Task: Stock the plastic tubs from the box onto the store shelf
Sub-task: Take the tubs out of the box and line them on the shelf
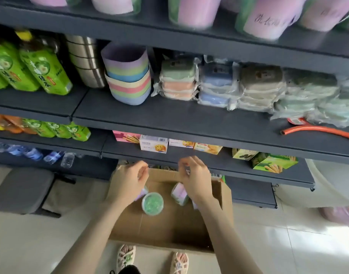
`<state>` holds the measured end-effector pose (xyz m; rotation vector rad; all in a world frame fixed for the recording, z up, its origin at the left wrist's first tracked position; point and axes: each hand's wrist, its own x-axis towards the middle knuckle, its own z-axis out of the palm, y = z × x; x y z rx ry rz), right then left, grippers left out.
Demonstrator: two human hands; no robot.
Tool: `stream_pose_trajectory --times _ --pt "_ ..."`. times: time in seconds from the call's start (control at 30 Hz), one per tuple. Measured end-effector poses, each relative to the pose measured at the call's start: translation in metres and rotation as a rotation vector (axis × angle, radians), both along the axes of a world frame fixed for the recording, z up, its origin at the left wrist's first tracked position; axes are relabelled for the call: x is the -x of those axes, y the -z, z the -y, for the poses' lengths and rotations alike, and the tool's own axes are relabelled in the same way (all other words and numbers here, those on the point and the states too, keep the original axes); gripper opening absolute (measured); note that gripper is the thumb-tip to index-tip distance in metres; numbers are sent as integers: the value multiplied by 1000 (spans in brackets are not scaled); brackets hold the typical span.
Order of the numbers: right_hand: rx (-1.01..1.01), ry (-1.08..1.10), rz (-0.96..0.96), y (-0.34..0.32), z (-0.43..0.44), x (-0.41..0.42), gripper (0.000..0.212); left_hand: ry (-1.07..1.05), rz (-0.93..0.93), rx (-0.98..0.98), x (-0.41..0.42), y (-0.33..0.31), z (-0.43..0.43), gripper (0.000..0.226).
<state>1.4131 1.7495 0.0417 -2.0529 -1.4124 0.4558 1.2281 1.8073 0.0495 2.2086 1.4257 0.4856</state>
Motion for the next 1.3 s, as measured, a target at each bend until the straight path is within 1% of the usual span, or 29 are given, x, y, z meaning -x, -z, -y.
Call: stream_pose_trajectory --times 0.1,0.17,0.23,0.3,0.37,0.43,0.57,0.63,0.7,0.8,0.87,0.93,1.0,1.07,1.17,1.3 --pt "138 3 -36 56 -3 33 12 -22 -28 192 30 59 -1 12" --pt "247 43 -75 95 -1 55 13 -27 -40 341 49 101 0 10" --pt "317 110 -112 136 1 76 15 -32 -44 423 69 144 -2 6" --pt "369 169 -156 176 0 94 15 -36 -50 486 83 185 -6 8" --pt "414 232 -223 214 -2 110 15 -29 -50 543 92 226 -11 18" --pt "443 285 -274 249 -3 120 17 -39 -64 550 97 261 -16 26" --pt "497 374 -333 313 -7 130 25 -142 -99 552 97 321 -29 41" --pt "540 397 -334 342 -10 133 34 -206 -99 601 93 348 -39 51" --pt "563 405 -316 367 -11 135 50 -250 -80 637 89 372 -48 65" --pt "581 464 -317 400 -11 135 76 -228 -115 619 83 402 -61 86" --pt "566 475 -395 418 -10 136 90 -203 -95 641 79 421 -71 98" --pt "541 461 -456 434 -12 139 102 -166 -47 690 75 438 -81 105" --pt "499 471 -488 446 -14 142 110 -139 -3 700 72 452 -88 106" --pt "458 496 -488 453 -16 142 113 -149 24 668 70 458 -92 100" --pt "425 495 -478 453 -14 136 110 -208 -8 631 69 458 -94 89" --pt "502 600 -713 436 -9 114 98 -329 -41 692 74 446 -83 89"
